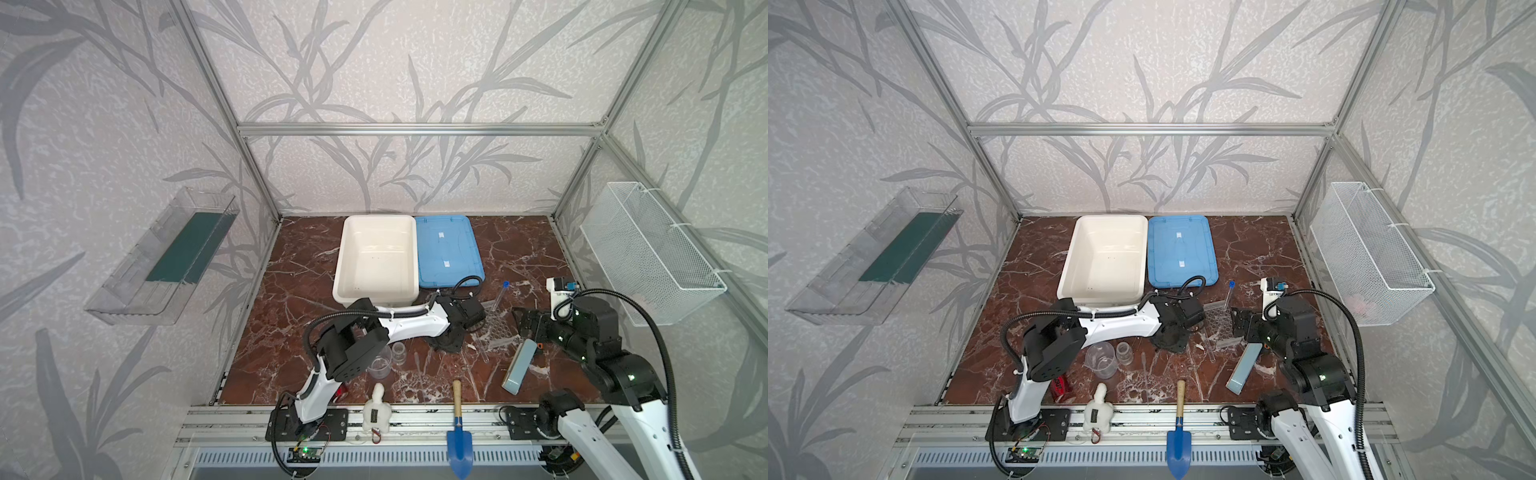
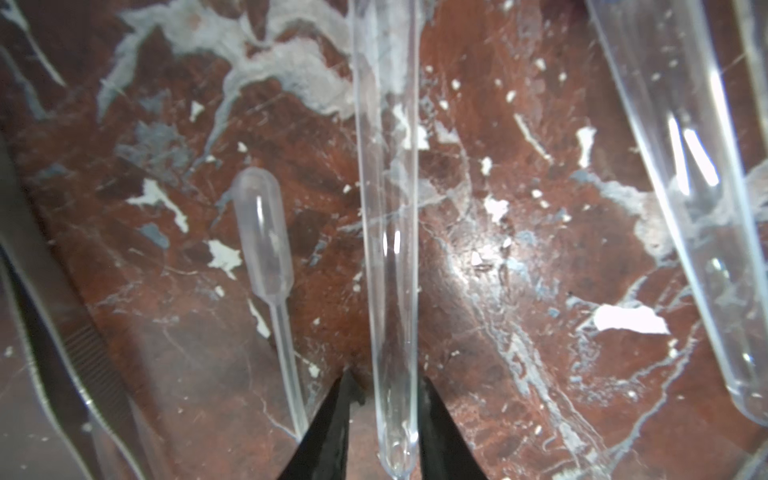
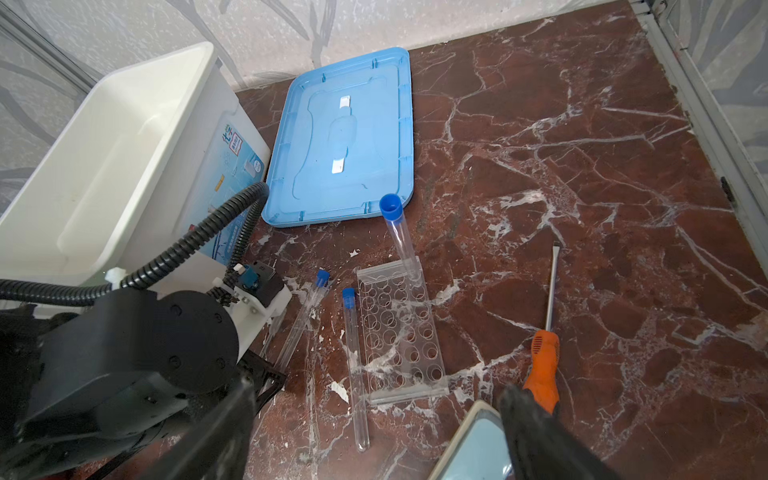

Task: Organize the chemistry lab equipment
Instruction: 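Close the left gripper on the tube's lower end and lift it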

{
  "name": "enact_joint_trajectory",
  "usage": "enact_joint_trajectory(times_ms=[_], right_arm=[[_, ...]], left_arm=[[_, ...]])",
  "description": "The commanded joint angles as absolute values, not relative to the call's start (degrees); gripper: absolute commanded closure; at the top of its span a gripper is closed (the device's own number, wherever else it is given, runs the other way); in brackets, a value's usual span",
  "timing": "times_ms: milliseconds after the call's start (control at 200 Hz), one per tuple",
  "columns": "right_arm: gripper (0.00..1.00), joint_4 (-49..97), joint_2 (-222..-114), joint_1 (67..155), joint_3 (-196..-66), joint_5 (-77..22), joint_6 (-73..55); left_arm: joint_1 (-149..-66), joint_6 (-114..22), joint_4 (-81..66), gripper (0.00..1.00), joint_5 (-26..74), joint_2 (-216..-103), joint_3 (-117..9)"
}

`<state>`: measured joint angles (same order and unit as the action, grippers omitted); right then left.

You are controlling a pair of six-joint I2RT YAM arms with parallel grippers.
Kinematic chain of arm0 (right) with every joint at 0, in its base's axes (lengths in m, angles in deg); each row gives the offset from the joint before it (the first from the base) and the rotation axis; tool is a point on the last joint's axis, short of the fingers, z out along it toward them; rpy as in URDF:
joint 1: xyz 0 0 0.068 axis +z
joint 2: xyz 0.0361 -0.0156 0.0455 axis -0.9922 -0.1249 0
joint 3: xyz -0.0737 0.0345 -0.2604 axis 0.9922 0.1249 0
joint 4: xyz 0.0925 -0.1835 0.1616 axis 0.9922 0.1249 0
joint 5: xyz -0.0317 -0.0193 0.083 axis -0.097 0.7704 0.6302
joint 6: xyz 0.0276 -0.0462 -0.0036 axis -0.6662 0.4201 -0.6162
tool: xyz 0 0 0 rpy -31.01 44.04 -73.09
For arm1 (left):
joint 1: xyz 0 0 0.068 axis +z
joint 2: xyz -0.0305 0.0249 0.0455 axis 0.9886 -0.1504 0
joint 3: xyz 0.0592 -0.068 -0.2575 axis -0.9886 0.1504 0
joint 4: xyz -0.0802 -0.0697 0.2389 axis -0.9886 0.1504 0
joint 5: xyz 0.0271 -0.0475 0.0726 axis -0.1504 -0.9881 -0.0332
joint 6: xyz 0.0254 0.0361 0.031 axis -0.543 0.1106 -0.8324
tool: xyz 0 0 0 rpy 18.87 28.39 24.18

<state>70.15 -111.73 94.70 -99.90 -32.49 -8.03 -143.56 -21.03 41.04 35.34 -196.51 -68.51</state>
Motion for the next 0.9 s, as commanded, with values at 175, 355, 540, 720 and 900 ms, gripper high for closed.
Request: enact_joint_trajectory(times_ms=[175, 355, 540, 720, 900], right_arm=[[0.09, 69.7, -111.9, 94.6, -99.4, -32.9, -7.4], [0.1, 69.7, -113.5, 94.6, -99.5, -30.4, -8.8], [0.1, 69.2, -115.4, 94.6, -99.8, -29.9, -8.5], [0.1, 67.8, -118.9, 94.6, -100.7, -25.4, -9.6], [0.1, 66.0, -121.7, 94.6, -101.3, -22.2, -10.4]], left_arm=[[-143.7, -21.5, 42.3, 0.75, 37.4, -196.9, -68.4], [-143.5, -22.2, 36.4, 0.79, 37.9, -192.8, -64.2], [-143.4, -22.3, 31.8, 0.79, 38.9, -189.3, -61.1], [-143.5, -24.1, 23.2, 0.79, 38.3, -184.2, -56.4], [-143.0, -26.2, 16.1, 0.85, 40.1, -180.8, -49.9]])
